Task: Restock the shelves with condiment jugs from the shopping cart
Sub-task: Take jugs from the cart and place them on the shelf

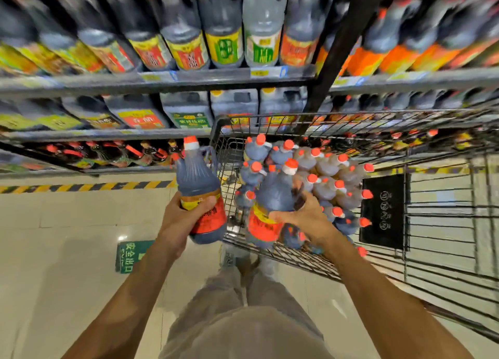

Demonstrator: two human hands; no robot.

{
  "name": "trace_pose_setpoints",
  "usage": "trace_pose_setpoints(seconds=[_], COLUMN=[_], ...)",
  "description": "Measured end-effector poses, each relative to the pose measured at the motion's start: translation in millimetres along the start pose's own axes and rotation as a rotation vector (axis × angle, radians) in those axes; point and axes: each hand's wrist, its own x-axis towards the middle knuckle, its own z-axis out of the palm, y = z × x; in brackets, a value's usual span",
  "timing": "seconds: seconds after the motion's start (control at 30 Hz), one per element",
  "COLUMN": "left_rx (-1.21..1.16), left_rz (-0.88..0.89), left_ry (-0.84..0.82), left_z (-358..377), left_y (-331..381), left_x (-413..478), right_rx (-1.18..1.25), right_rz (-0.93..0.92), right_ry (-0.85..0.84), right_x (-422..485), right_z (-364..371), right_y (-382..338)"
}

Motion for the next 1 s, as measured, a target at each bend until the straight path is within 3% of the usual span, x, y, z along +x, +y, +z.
trace_pose_setpoints(seconds=[0.07,0.17,0.3,0.53,0.7,1.0], left_rx=[-0.018,-0.041,-0.071,-0.143,-0.286,-0.379], left_rz=[0.022,0.053,0.094,0.188,0.231,0.336], left_ry=[-0.011,-0.022,-0.048,-0.006,0.019,0.059], left_z=[4.1,8.5,7.9,-17.6,-59.5,-222.0], left_y=[13.3,30.9,48.8,62.2,73.0,85.6], left_x=[-8.3,-17.3,-28.6,-50.6,-67.6,-86.4], right_rx=[0.217,0.524,0.657,0.566,0.484,0.234], right_rz=[0.024,-0.001,0.008,0.015,-0.042,-0.139], right_ry=[0.066,0.037,-0.096,-0.06,-0.148,-0.225], right_x=[-9.5,-18.1,-22.4,-33.5,-43.8,-52.2], right_z=[-0.1,4.6,9.3,54.9,101.5,249.0], right_y=[-15.9,-41.7,-74.0,-121.0,-156.1,-217.7])
